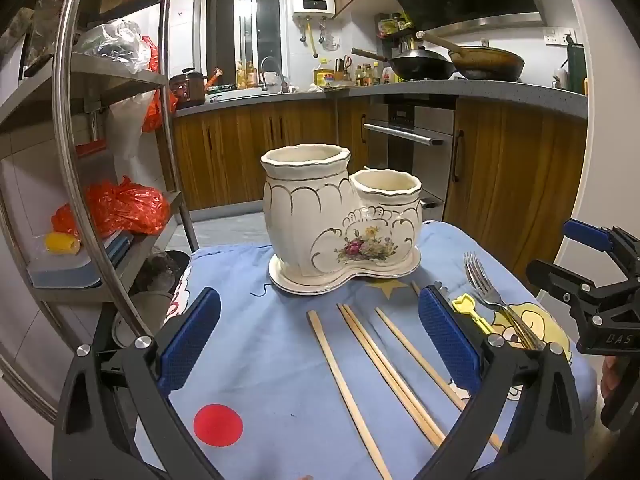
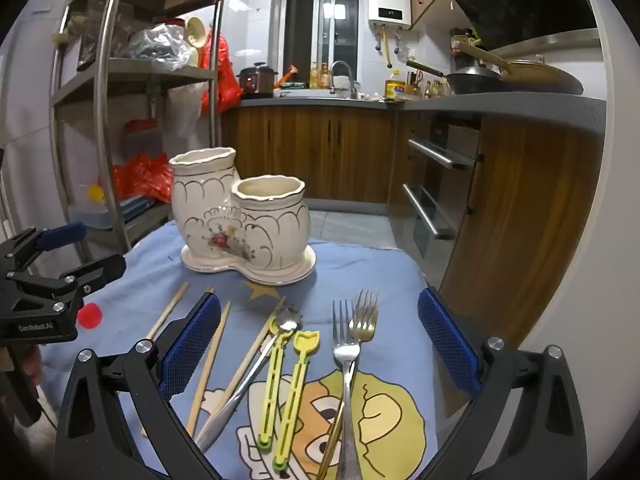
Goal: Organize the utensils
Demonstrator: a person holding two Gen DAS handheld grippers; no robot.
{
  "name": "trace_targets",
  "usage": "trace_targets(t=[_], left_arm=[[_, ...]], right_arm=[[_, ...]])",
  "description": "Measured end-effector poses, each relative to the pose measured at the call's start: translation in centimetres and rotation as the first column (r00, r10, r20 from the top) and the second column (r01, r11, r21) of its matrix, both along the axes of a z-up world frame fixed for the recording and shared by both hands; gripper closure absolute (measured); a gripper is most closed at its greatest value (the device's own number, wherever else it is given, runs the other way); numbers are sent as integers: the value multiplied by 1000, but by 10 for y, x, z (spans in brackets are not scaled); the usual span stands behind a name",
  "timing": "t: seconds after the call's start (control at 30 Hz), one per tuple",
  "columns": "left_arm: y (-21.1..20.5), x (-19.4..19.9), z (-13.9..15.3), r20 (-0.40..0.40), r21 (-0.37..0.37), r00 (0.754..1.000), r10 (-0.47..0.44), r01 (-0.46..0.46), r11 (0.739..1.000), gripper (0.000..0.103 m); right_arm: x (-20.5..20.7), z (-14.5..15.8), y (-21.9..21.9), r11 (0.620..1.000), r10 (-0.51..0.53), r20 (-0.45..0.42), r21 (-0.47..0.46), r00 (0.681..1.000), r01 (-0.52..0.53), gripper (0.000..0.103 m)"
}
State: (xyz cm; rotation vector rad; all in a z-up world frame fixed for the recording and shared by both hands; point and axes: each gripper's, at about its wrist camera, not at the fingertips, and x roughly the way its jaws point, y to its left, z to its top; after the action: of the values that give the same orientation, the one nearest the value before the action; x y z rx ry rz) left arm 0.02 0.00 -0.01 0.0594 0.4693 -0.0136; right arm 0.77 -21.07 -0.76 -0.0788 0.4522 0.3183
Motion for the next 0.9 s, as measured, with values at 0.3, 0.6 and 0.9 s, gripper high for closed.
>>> trace_targets(t=[0.3, 0.6, 0.9], left_arm=[[0, 1, 0, -5, -5, 1000, -2, 2, 1000, 5], [0, -1, 3, -4, -8, 1000, -3, 3, 1000, 5], [-1, -2, 0, -4, -9, 1000, 1, -1, 1000, 5]], right_arm=[[-2, 1, 0, 1000, 1, 1, 1, 1000, -1, 5], [-3, 0, 0, 1000, 1, 4, -3, 1000, -1, 5], [-3, 1, 1, 1000, 2, 5, -4, 1000, -2, 5]])
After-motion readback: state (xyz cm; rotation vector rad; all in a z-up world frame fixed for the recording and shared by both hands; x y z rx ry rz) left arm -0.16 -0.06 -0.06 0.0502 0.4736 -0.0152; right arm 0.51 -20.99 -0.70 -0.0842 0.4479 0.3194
